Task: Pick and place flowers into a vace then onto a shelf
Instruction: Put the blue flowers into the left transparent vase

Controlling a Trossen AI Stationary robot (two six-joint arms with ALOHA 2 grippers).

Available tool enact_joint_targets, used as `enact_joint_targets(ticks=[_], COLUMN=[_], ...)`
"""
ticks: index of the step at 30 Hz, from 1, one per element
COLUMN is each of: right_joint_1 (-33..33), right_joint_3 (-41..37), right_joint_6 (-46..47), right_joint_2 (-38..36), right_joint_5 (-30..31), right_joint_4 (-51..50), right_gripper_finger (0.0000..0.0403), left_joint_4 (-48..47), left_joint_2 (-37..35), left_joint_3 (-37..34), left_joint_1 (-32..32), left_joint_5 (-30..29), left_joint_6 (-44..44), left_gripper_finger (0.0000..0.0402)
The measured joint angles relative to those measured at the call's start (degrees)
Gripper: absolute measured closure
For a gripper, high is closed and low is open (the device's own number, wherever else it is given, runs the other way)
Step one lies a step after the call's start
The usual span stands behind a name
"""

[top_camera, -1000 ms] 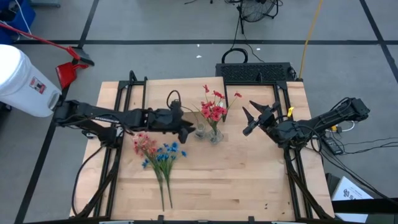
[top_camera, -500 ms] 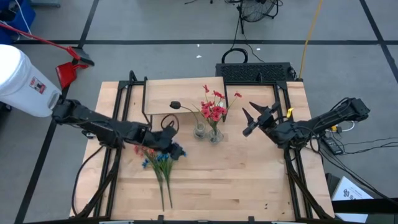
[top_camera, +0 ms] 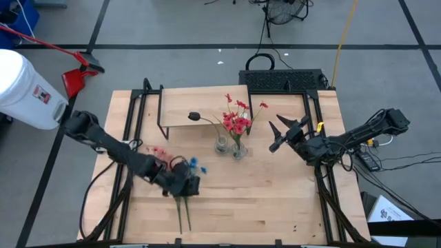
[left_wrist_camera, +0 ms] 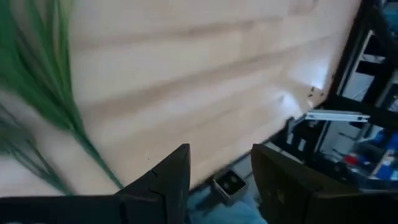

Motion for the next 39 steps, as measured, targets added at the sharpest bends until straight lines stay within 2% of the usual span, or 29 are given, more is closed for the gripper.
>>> enact_joint_targets(ticks=[4,11,20,27,35,39], right_joint_1=[0.00,0.00,0.07,0.07,0.07,0.07], right_joint_3=[-0.02,-0.02,-0.02,-0.04,-0.04,-0.04], right_joint_6=[-2.66,-4.44,-4.44,-4.46,-4.40,-4.44], right_joint_2=[0.00,0.00,0.00,0.00,0.00,0.00], right_joint_5=[-0.06,-0.15,-0.13,-0.10,-0.09,-0.08], right_joint_4=[-0.19,-0.25,-0.28,-0.32,-0.83,-0.95], right_gripper_finger=[0.0234,0.0234,0.0234,0.0234,0.0234,0.0234], left_joint_4=[0.92,1.17,1.01,-4.82,-8.63,-7.03], left_joint_2=[2.81,8.07,12.71,12.69,13.85,15.82], left_joint_3=[0.00,0.00,0.00,-0.02,-0.02,0.17], left_joint_1=[-3.48,-6.36,-6.44,-5.21,-1.48,-0.34], left_joint_5=[1.16,1.62,7.54,3.96,3.93,5.45], left_joint_6=[-9.21,-15.88,-15.07,-14.94,-8.58,-7.19], left_gripper_finger=[0.0229,0.0229,0.0229,0.0229,0.0229,0.0229])
